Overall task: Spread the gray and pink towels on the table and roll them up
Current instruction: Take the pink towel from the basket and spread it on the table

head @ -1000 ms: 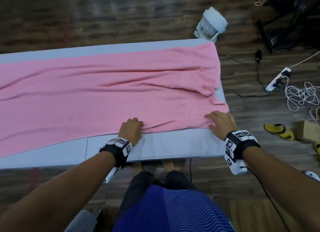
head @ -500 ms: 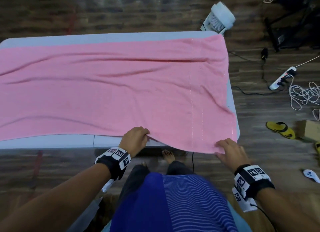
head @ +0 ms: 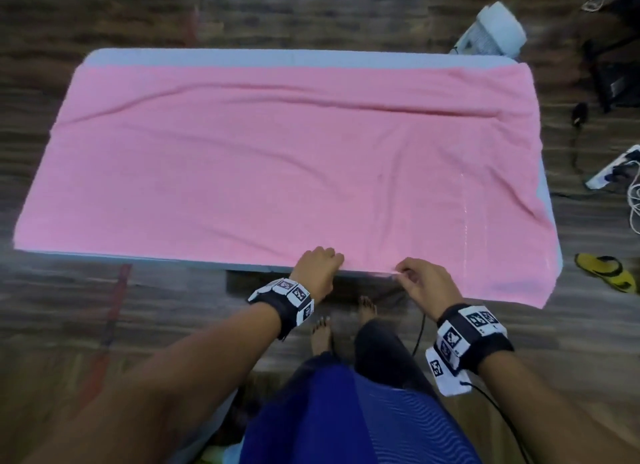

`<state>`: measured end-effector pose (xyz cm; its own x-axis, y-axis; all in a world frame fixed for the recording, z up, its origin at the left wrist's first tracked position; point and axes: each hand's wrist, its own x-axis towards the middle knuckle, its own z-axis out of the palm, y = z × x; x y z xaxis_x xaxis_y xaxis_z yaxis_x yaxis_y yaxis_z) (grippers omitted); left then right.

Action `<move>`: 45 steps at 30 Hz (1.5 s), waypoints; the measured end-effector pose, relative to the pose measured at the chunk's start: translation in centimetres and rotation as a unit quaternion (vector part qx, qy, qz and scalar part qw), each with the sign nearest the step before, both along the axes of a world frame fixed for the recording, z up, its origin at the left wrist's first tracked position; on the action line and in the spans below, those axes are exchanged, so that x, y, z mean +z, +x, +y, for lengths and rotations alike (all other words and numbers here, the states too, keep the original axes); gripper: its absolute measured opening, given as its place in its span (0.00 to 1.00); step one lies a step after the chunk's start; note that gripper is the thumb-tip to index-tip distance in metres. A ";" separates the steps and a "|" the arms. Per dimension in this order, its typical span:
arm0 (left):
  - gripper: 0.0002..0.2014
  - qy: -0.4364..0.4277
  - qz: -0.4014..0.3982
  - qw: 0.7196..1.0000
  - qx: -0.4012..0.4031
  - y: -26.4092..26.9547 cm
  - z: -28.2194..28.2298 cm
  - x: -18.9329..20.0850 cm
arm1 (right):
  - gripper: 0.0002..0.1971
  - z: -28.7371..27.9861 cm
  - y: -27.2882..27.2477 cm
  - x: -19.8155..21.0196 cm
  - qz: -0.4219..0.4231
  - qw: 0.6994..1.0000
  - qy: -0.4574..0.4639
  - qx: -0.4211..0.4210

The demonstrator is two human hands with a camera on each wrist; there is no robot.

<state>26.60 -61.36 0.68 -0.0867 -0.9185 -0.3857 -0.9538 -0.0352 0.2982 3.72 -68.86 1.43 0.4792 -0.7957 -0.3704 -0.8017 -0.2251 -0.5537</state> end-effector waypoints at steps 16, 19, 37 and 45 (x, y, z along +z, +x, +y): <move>0.12 -0.029 -0.029 0.995 0.092 8.6 4.2 1.0 | 0.09 1.6 10.5 -1.9 0.017 0.985 0.026 0.172; 0.11 -0.026 -0.054 0.987 0.151 13.7 6.6 0.5 | 0.08 1.1 9.7 -1.8 0.046 0.980 0.035 0.192; 0.12 -0.021 -0.087 0.991 0.099 32.8 14.1 0.2 | 0.06 8.0 27.2 -0.5 0.121 0.972 0.050 0.197; 0.13 -0.085 0.005 0.994 0.071 35.0 16.3 1.0 | 0.33 12.7 38.7 0.0 0.107 0.960 0.003 0.259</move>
<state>61.58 -45.07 1.73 0.0454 -0.9735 -0.2242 -0.9396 -0.1179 0.3214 42.45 -56.17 1.41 0.7222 -0.4678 -0.5094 -0.6786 -0.6217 -0.3911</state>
